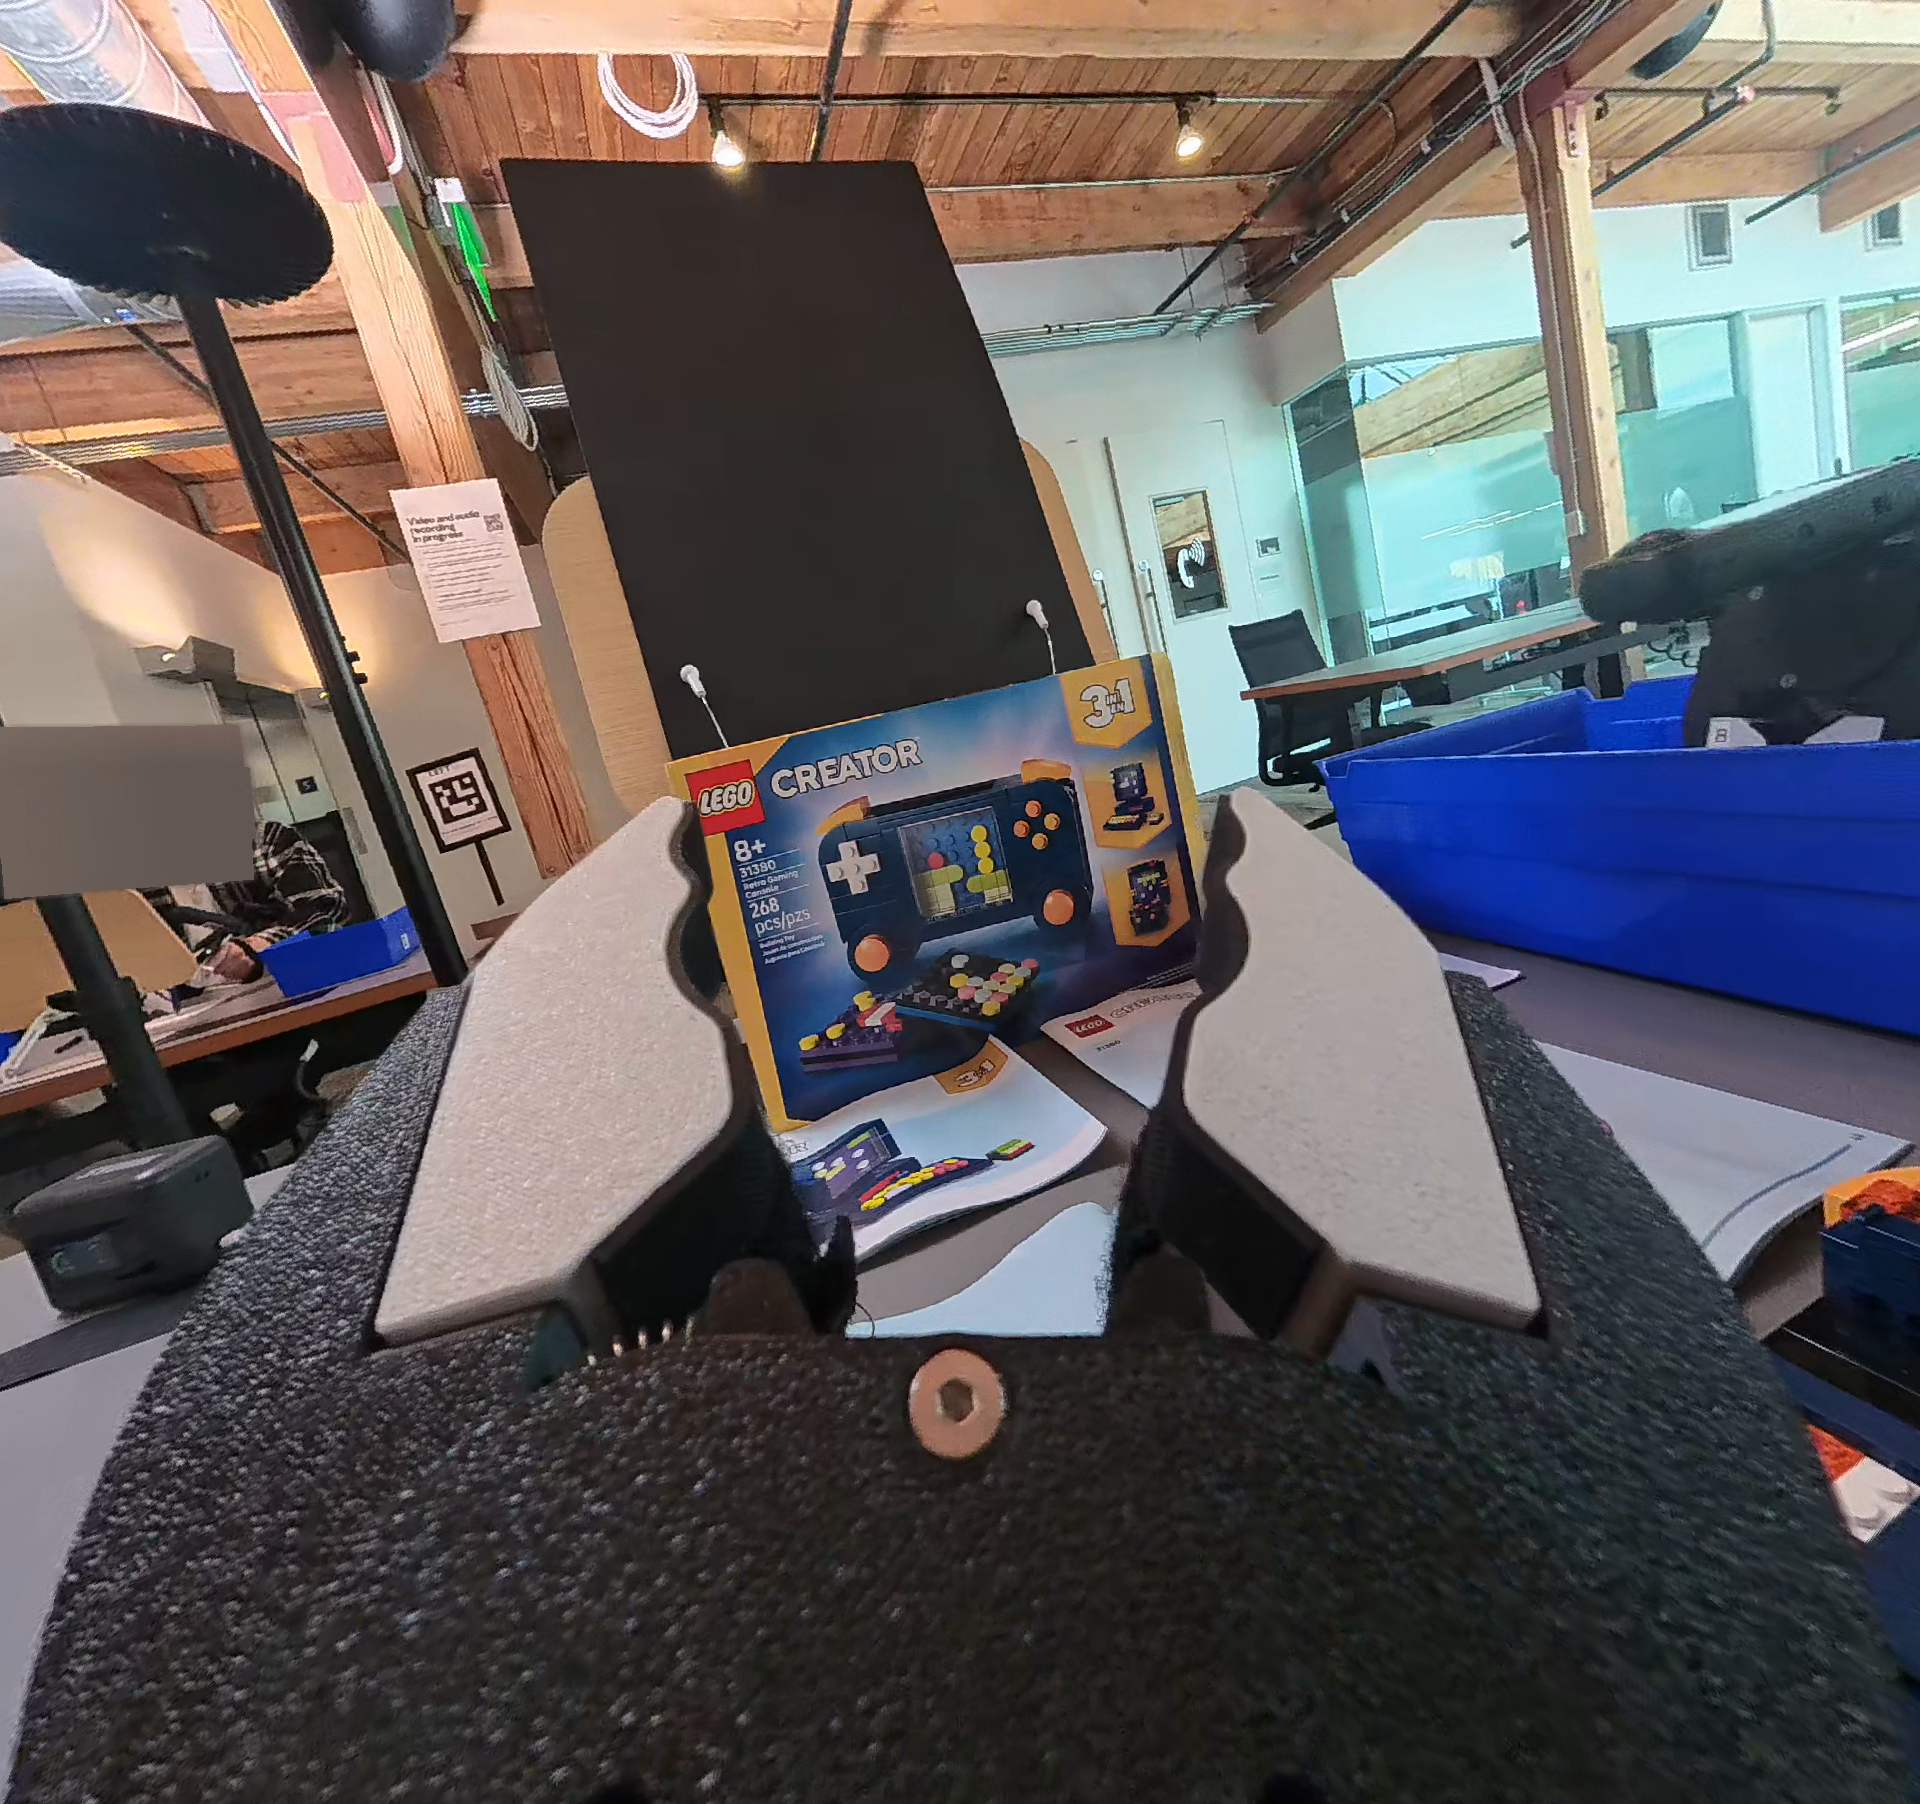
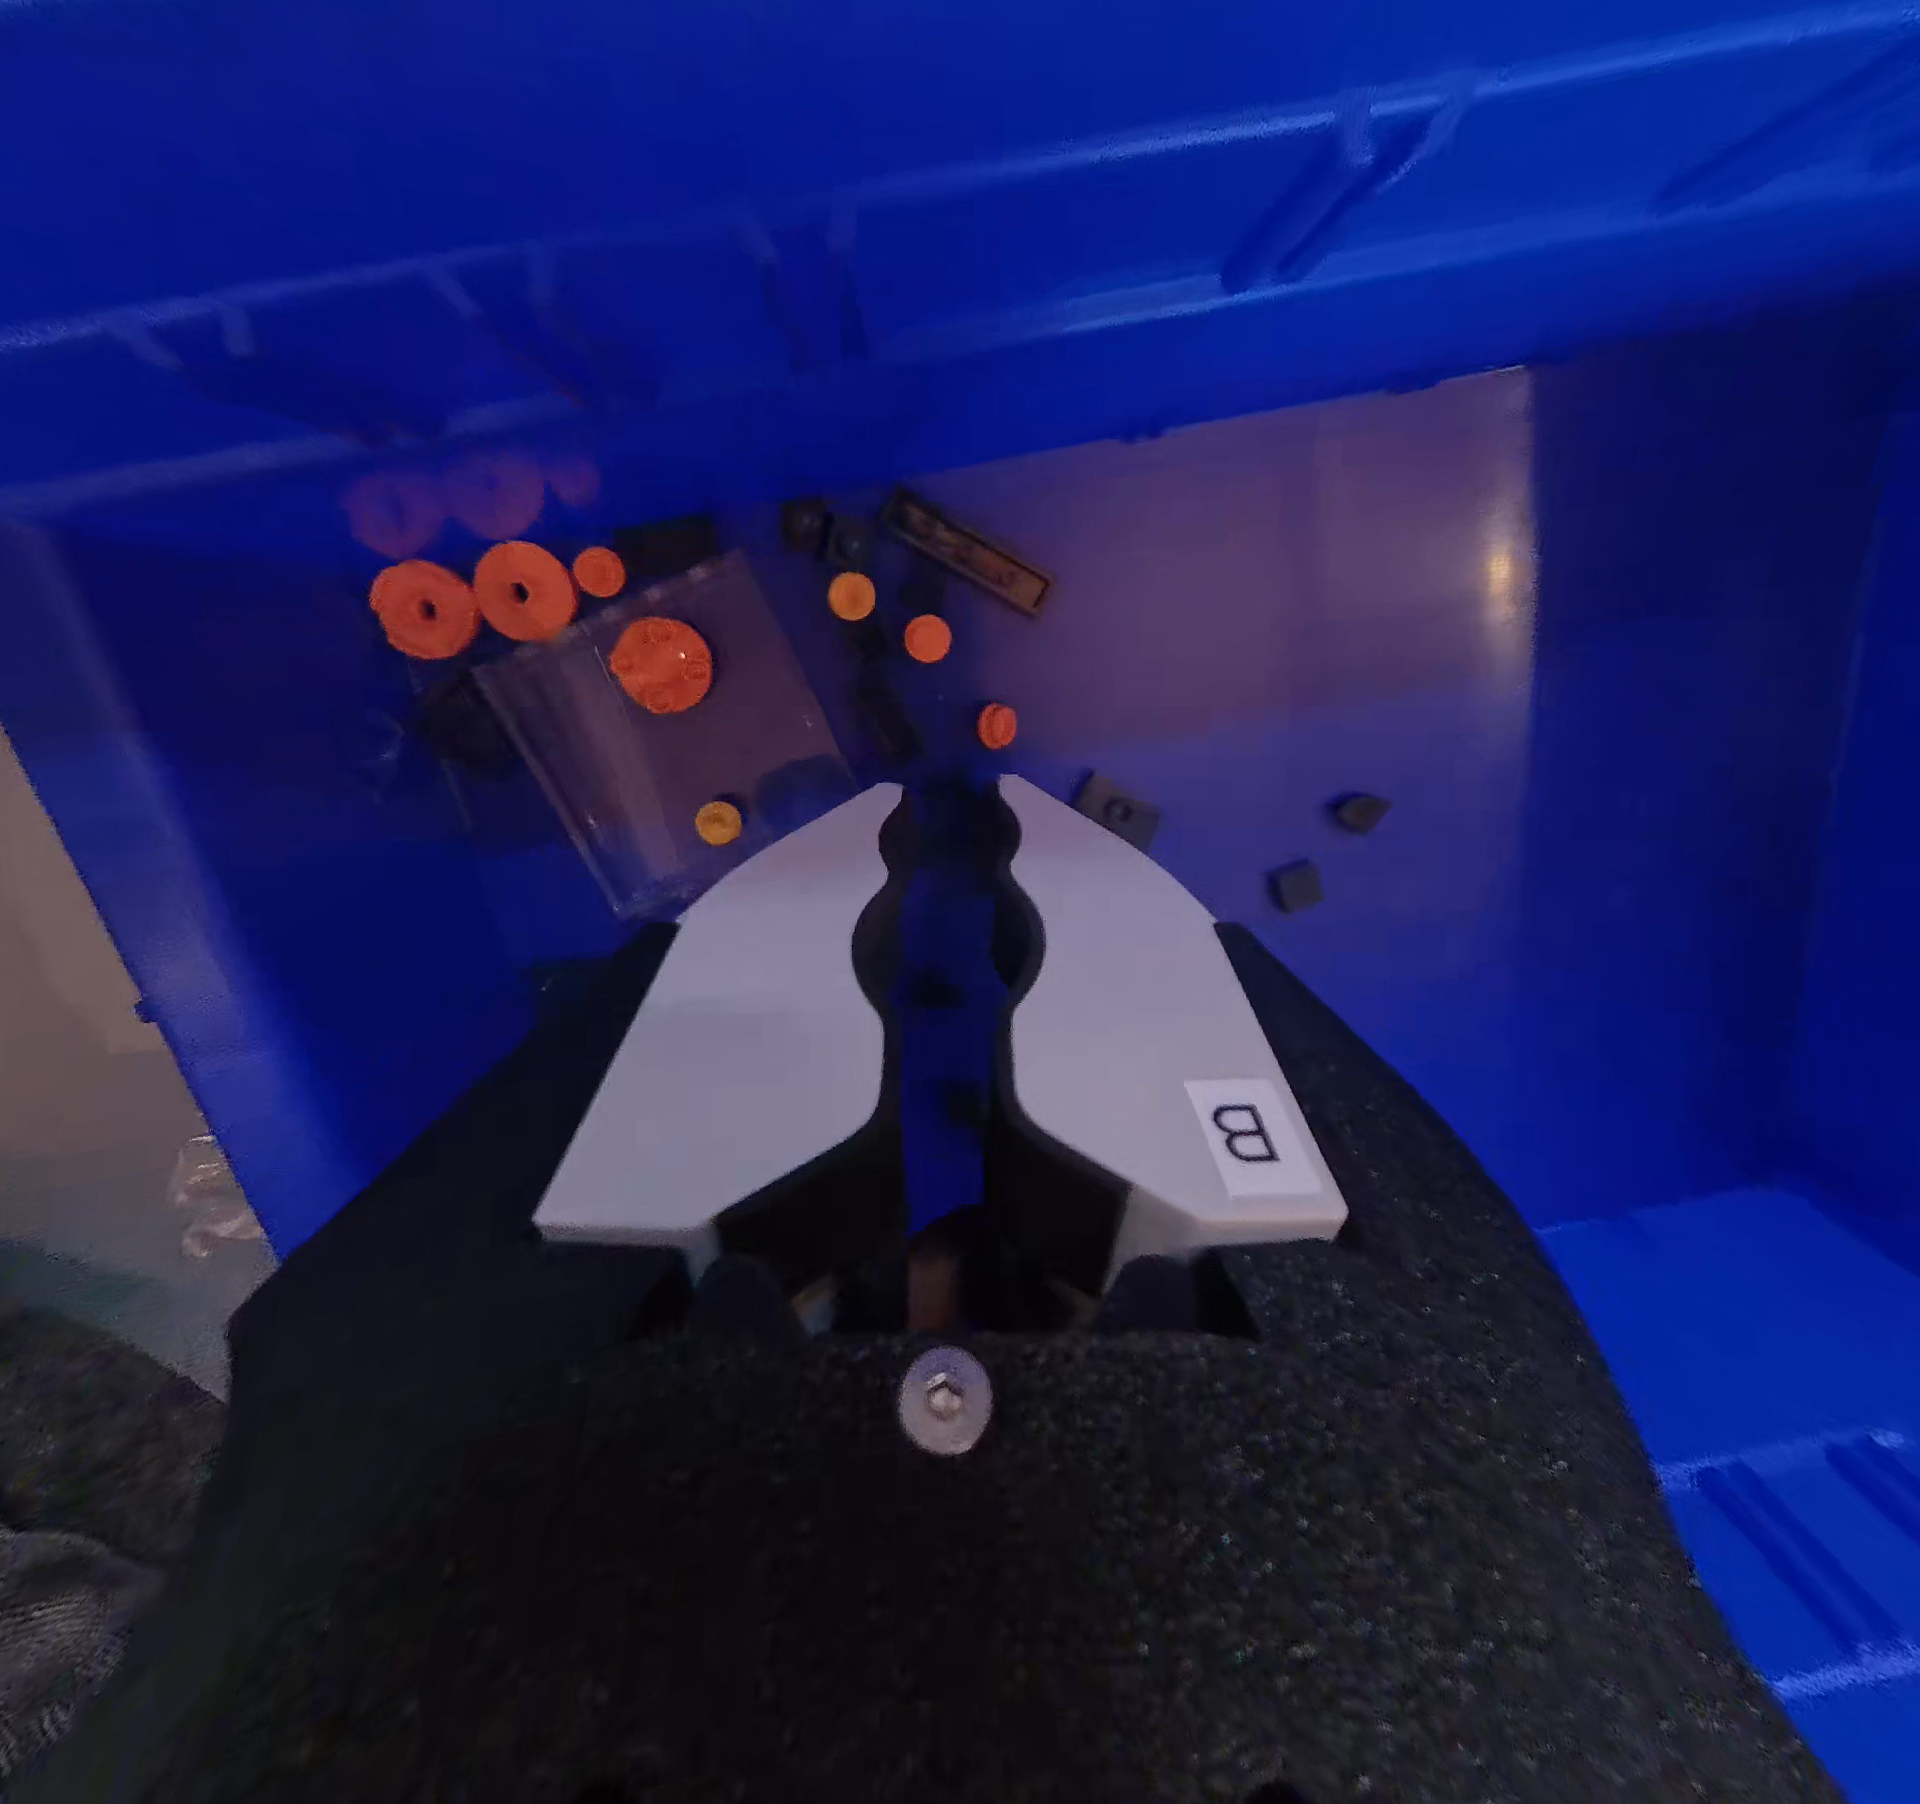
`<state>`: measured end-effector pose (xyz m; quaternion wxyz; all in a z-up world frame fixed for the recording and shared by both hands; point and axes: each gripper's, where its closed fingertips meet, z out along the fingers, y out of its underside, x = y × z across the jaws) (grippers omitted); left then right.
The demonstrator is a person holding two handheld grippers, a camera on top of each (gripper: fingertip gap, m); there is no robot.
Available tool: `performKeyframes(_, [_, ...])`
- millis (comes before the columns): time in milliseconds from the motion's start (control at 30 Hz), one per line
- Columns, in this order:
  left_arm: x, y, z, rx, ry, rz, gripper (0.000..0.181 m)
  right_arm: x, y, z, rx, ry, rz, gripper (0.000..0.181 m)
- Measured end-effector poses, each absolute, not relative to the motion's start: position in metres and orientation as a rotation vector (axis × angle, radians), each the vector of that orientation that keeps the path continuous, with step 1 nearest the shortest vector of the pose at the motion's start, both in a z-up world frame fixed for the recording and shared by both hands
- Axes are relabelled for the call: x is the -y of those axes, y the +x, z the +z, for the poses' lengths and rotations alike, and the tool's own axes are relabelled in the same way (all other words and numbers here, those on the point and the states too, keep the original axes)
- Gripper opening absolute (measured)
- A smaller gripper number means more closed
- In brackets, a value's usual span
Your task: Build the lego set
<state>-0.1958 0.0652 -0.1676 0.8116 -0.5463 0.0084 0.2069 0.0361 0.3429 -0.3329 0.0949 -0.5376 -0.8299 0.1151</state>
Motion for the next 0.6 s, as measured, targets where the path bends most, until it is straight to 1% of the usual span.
performKeyframes(133, [-0.066, -0.194, -0.168, -0.025, -1.169, 0.43, 0.09, -0.345, 0.035, -0.336, 2.464, -1.589, 0.313, 0.013])
performKeyframes(233, [-0.067, -0.193, -0.17, -0.034, -1.176, 0.42, 0.089, -0.345, 0.035, -0.337, 2.455, -1.609, 0.331, 0.008])
performKeyframes(367, [-0.068, -0.188, -0.169, -0.048, -1.178, 0.394, 0.086, -0.345, 0.031, -0.328, 2.432, -1.569, 0.404, 0.008])
performKeyframes(433, [-0.069, -0.18, -0.163, -0.049, -1.16, 0.315, 0.081, -0.341, 0.012, -0.295, 2.274, -1.489, 0.583, 0.008])
performKeyframes(467, [-0.07, -0.173, -0.158, -0.043, -1.153, 0.249, 0.078, -0.335, 0.0, -0.267, 2.153, -1.429, 0.723, 0.007])
performKeyframes(533, [-0.077, -0.151, -0.147, -0.062, -1.163, 0.087, 0.067, -0.31, -0.022, -0.191, 1.852, -1.259, 1.138, 0.007])
performKeyframes(600, [-0.088, -0.127, -0.136, -0.096, -1.197, -0.021, 0.057, -0.27, -0.024, -0.105, 1.523, -1.004, 1.707, 0.007])
